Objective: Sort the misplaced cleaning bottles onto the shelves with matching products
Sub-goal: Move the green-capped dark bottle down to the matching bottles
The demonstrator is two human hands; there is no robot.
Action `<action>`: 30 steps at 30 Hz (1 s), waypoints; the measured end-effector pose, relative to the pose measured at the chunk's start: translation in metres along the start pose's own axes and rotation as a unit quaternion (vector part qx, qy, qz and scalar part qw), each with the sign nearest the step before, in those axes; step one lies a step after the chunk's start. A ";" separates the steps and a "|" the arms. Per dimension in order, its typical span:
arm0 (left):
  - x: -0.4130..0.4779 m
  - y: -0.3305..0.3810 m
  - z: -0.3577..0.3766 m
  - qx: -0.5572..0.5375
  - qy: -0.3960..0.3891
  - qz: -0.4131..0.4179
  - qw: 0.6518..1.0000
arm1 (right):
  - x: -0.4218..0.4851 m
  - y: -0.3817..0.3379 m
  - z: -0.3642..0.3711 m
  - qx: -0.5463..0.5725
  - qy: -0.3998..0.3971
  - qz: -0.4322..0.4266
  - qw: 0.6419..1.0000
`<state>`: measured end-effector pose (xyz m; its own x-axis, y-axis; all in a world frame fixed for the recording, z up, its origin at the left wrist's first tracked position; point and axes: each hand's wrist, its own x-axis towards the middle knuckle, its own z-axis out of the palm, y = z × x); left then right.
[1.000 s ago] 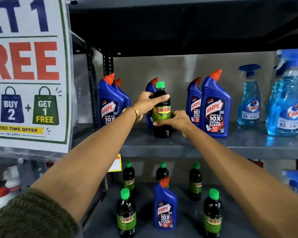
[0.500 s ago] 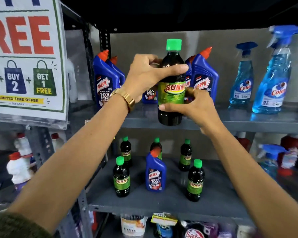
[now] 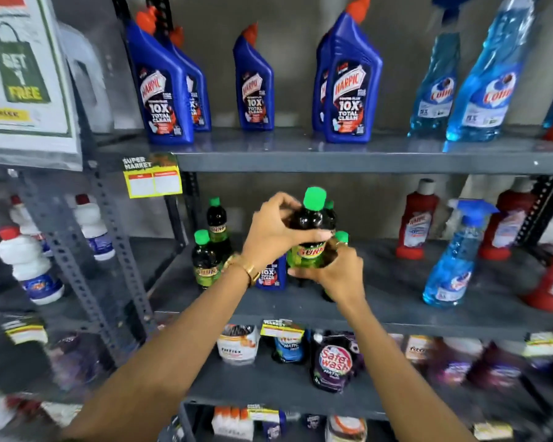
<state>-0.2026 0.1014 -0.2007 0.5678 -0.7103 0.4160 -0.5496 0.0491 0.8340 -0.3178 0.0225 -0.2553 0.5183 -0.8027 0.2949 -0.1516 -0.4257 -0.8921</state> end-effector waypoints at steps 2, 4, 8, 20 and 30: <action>-0.002 -0.027 0.011 -0.005 -0.005 -0.039 0.999 | 0.002 0.026 0.012 -0.005 -0.010 0.016 1.000; -0.002 -0.050 0.022 -0.002 -0.012 -0.072 0.997 | 0.002 0.049 0.023 -0.015 -0.014 0.039 0.999; -0.001 -0.083 0.041 0.024 -0.028 -0.100 0.994 | 0.004 0.084 0.043 0.004 -0.003 0.070 0.998; 0.009 -0.125 0.066 0.047 -0.032 -0.096 0.994 | 0.014 0.123 0.076 -0.014 0.031 0.102 0.994; 0.007 -0.130 0.048 0.095 0.003 -0.034 0.995 | 0.005 0.128 0.084 0.002 0.058 0.088 0.994</action>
<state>-0.1569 0.0567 -0.3239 0.6110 -0.7035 0.3630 -0.6149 -0.1330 0.7773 -0.2637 -0.0005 -0.3972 0.3840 -0.9073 0.1711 -0.2289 -0.2730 -0.9344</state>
